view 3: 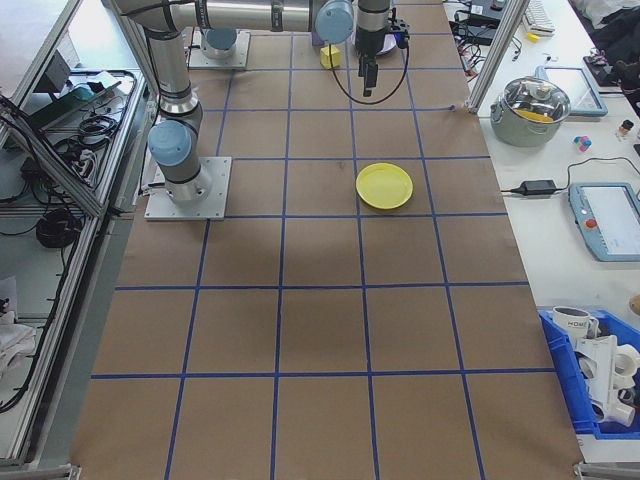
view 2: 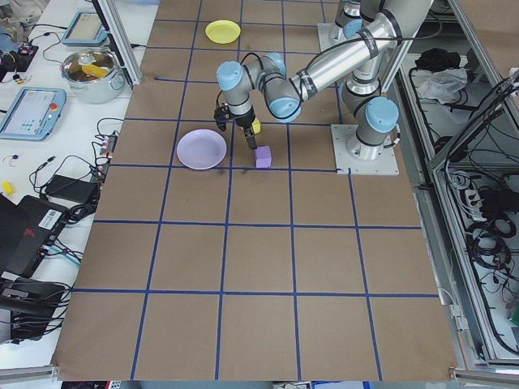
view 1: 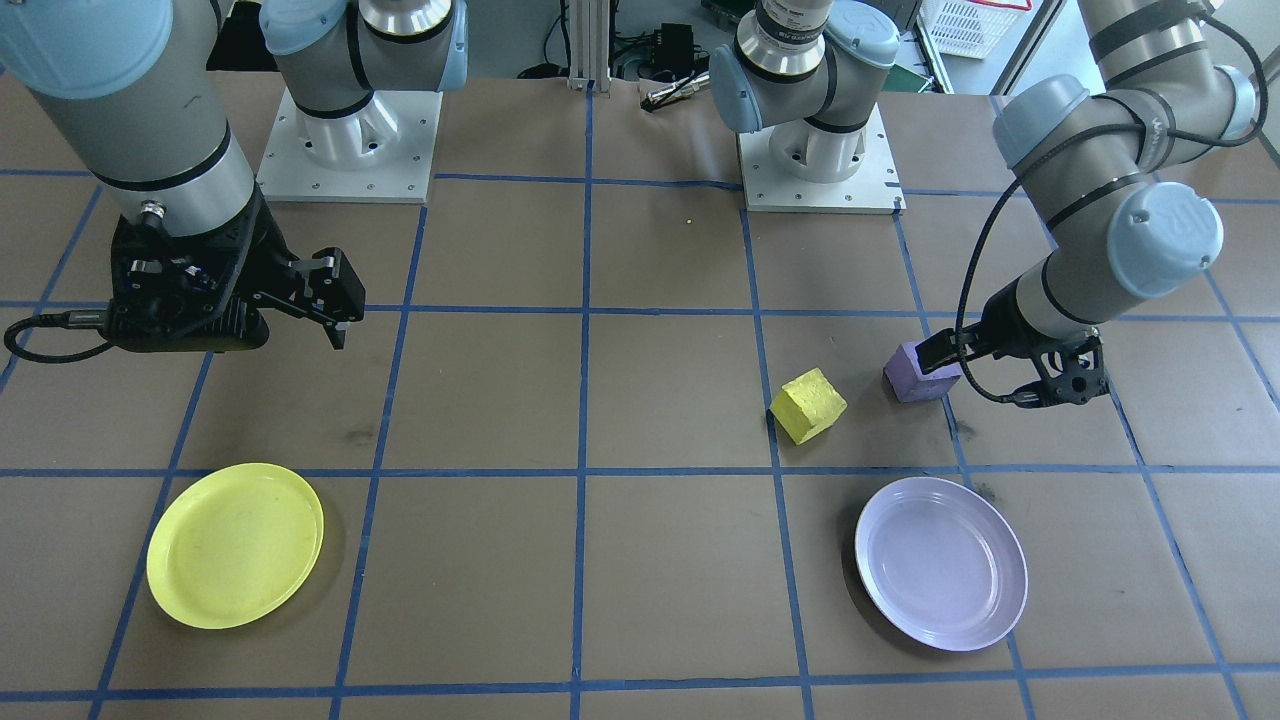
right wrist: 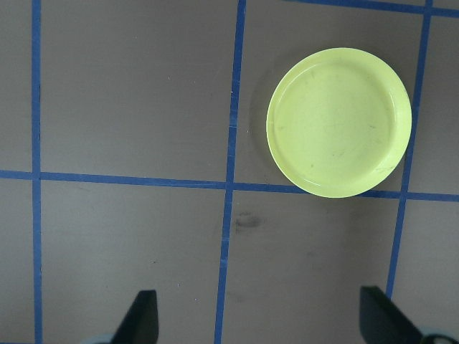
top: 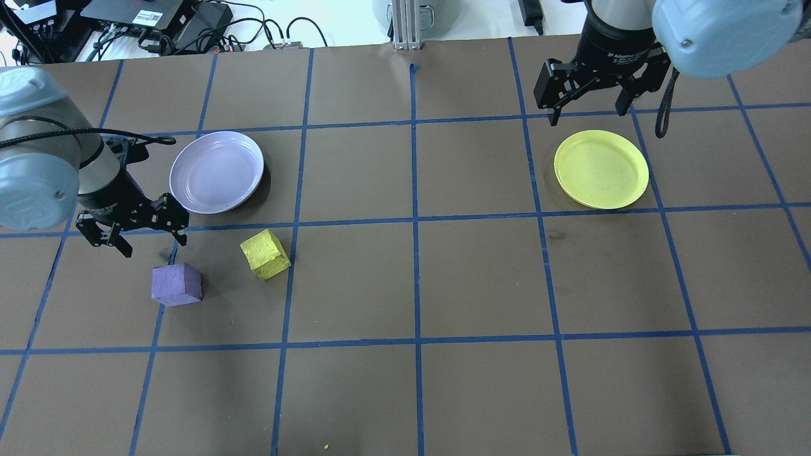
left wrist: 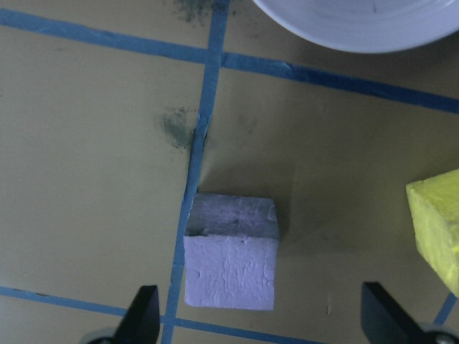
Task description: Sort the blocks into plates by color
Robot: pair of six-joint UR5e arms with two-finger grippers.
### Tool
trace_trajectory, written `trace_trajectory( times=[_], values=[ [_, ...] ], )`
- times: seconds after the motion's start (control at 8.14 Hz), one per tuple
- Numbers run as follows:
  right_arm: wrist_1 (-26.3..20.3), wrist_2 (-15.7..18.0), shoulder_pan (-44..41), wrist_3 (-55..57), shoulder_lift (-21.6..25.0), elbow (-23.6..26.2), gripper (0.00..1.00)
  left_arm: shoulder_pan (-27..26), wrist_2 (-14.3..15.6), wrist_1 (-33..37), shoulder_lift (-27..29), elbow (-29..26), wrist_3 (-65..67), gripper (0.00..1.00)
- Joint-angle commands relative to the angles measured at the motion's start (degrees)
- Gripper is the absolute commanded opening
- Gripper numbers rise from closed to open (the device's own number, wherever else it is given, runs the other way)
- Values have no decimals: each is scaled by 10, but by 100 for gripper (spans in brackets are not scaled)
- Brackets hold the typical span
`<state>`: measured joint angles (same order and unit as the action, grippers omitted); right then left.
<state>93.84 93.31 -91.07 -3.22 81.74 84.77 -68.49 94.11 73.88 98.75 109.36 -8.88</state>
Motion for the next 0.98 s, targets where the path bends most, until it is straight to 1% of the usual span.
trace_trajectory(
  times=[0.0, 0.37, 0.61, 0.86],
  values=[
    [0, 0, -1, 0, 1, 0, 100, 2, 1, -1, 41, 23, 2, 100],
    [0, -1, 0, 1, -1, 0, 100, 2, 8, 0, 49, 27, 3, 100],
    [-1, 0, 1, -2, 0, 0, 100, 3, 8, 0, 70, 26, -3, 100],
    [3, -4, 1, -16, 0, 1, 100, 3, 15, 1, 75, 27, -4, 100]
  ],
)
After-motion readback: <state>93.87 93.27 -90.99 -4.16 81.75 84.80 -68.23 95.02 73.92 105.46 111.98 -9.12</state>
